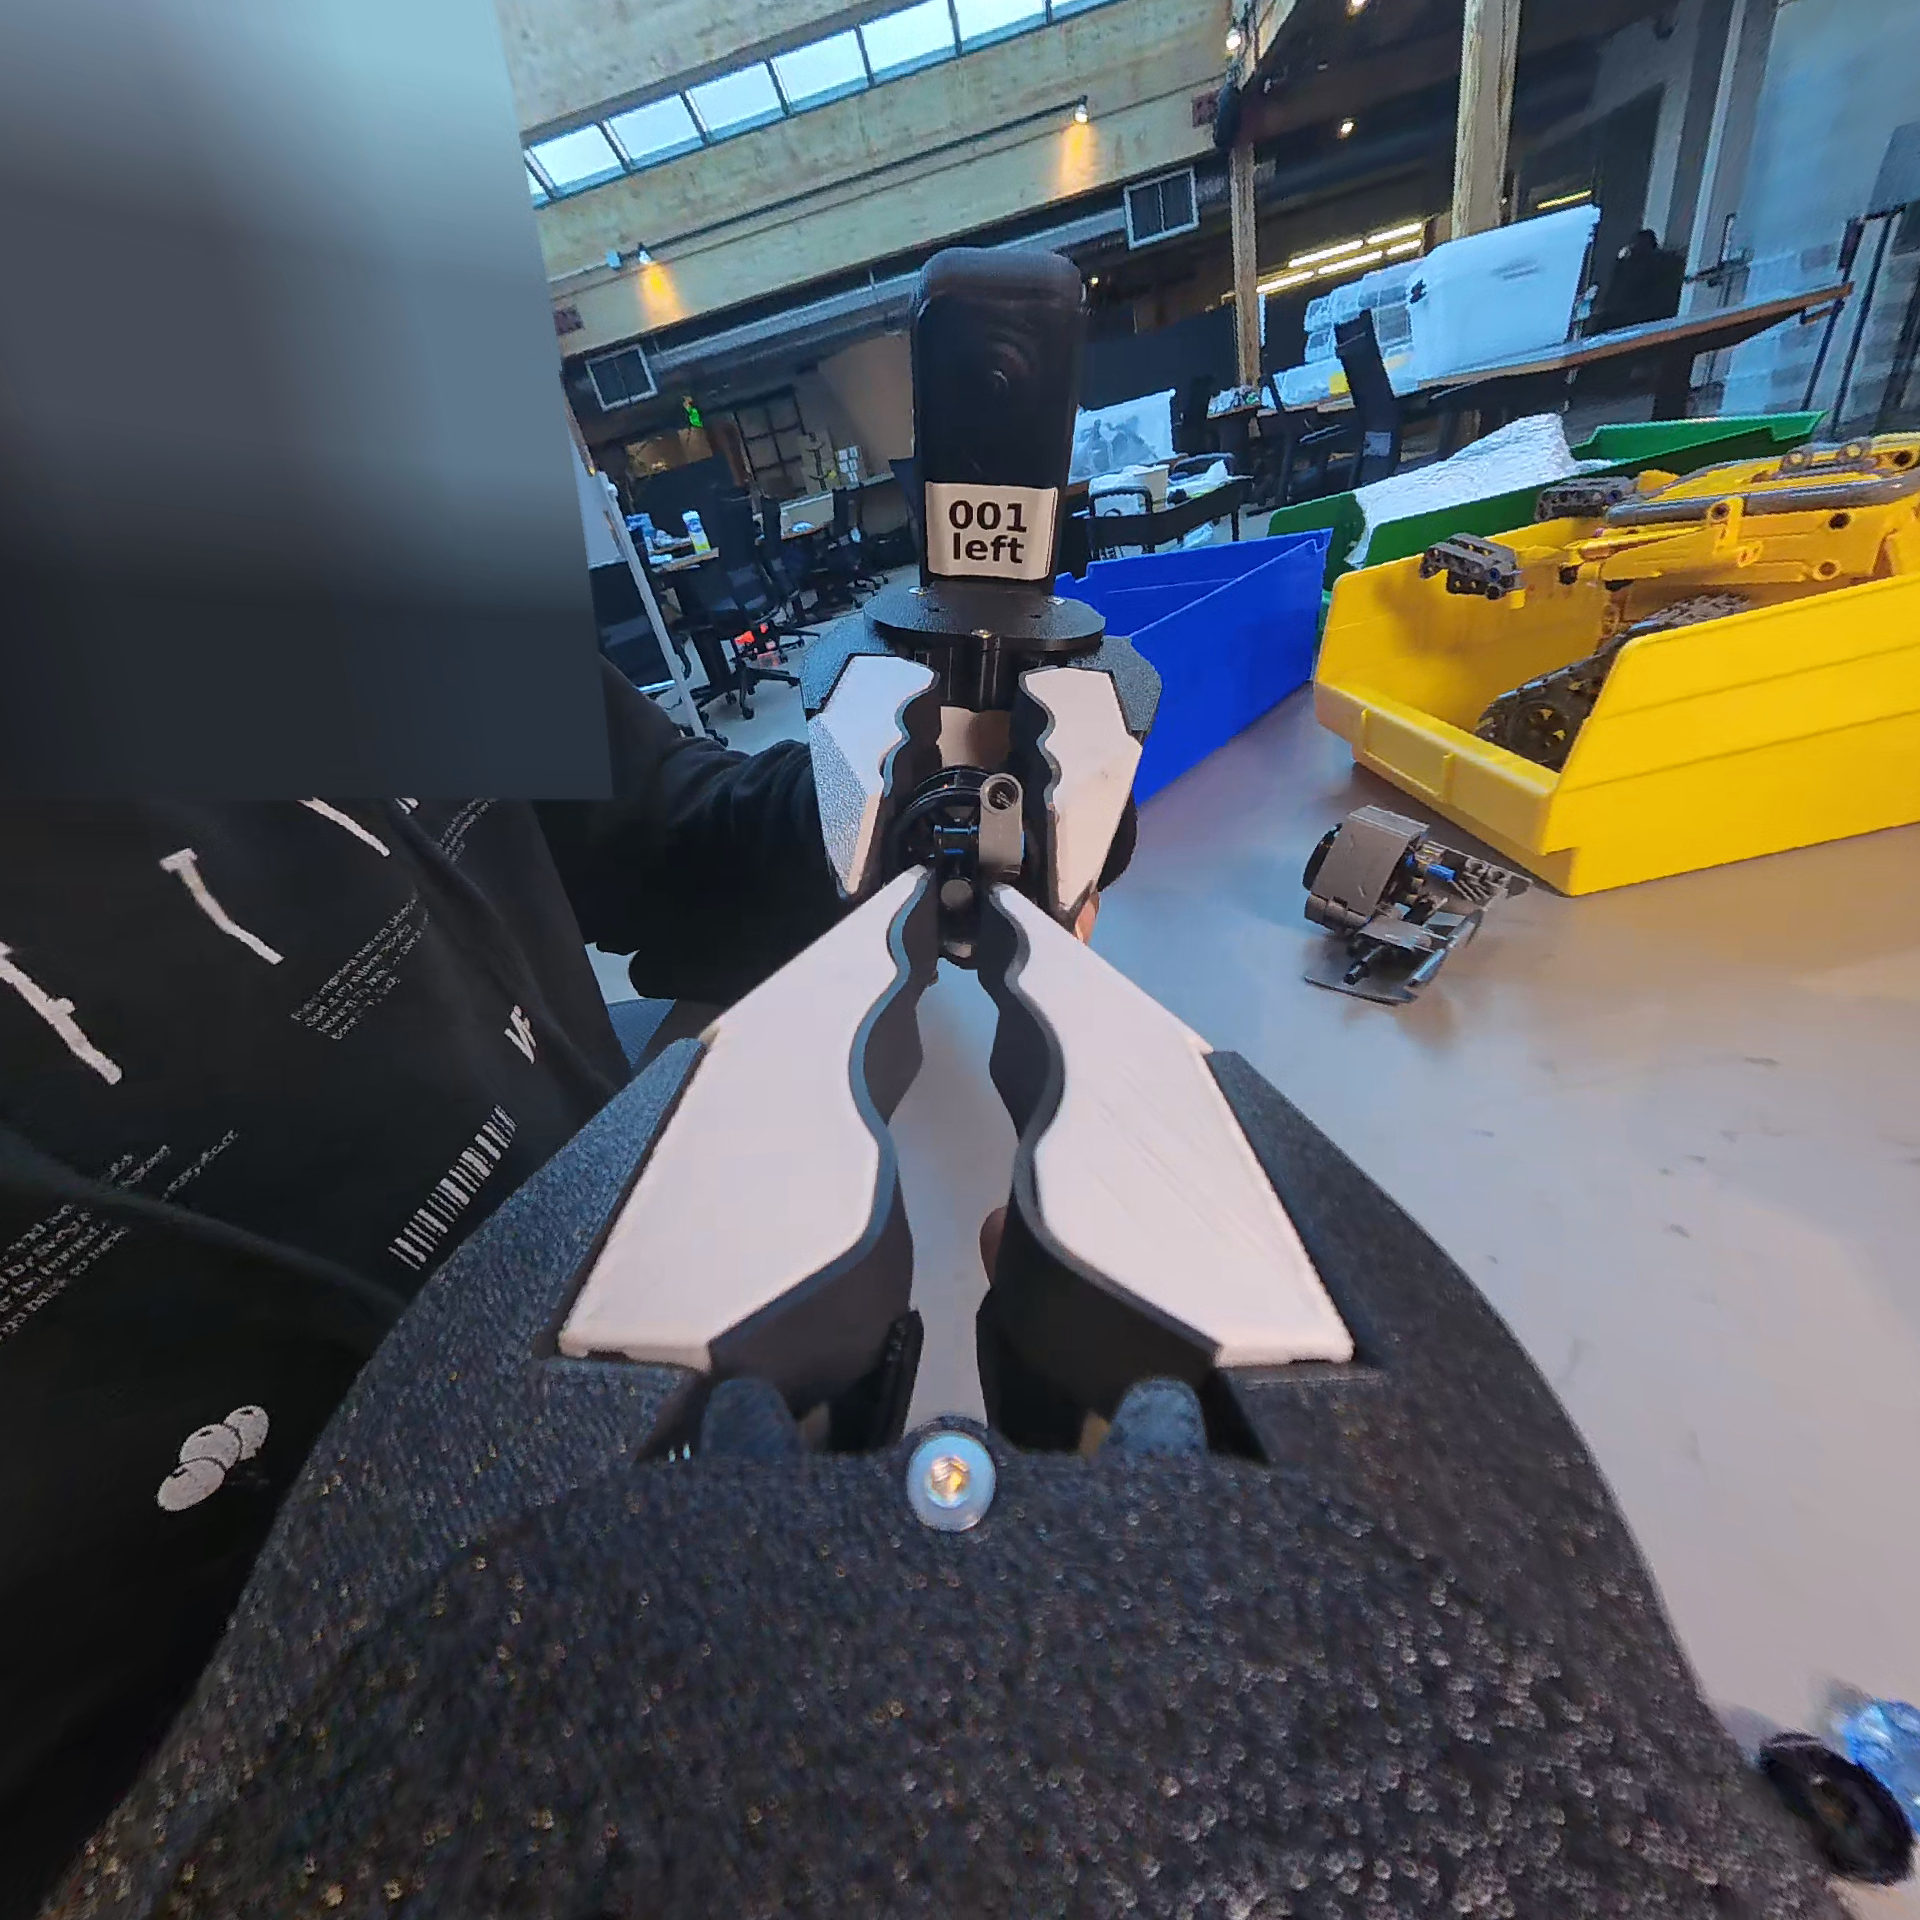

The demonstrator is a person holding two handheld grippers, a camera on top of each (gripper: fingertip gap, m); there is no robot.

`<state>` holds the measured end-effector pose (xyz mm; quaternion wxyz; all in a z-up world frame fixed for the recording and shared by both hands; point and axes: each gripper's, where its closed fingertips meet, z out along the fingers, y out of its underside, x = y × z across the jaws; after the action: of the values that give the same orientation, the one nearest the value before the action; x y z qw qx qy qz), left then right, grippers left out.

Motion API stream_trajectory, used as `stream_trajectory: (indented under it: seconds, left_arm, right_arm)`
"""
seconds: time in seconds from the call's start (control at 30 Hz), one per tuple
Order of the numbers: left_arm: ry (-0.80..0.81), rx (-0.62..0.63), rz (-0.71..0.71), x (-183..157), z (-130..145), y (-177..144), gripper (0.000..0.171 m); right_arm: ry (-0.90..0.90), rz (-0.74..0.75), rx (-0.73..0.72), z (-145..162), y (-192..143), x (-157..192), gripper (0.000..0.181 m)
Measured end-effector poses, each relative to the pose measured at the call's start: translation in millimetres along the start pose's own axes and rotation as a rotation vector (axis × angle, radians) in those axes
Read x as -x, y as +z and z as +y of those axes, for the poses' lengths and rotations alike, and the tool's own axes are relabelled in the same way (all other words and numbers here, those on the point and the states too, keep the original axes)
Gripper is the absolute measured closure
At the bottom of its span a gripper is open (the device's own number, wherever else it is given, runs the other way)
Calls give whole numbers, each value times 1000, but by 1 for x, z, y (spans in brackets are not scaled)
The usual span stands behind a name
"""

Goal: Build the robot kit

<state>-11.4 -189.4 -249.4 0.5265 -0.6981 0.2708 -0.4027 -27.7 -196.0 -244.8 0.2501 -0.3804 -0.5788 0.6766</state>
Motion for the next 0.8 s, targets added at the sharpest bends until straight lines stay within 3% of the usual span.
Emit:
stream_trajectory:
  seconds: [0.13,0.17,0.2,0.23,0.27,0.33,0.43,0.63,0.8]
  left_arm:
    - [-19,0,5,2,3,-2,139]
    - [-28,-35,-33,10,-2,-13,138]
    - [-75,-165,-125,34,-22,-48,139]
    - [-133,-302,-153,49,-42,-81,143]
    - [-94,-284,-151,47,-42,-75,141]
    - [55,-75,-123,29,-17,-28,139]
    - [-12,-132,-113,35,-25,-40,139]
    - [5,-61,-58,21,-8,-25,139]
    - [4,-26,-26,16,2,-13,139]
  right_arm:
    - [18,-6,-2,2,-1,-2,176]
    - [26,-9,-71,-9,-11,-4,181]
    - [98,44,-229,-37,-46,-21,181]
    - [53,135,-271,-49,-67,-36,181]
    - [2,137,-202,-40,-51,-31,181]
    - [-37,59,-65,-14,-13,-15,181]
    - [4,93,-136,-30,-30,-25,181]
    - [-1,112,-45,-11,-17,-21,166]
    - [7,98,-5,-1,-7,-17,163]
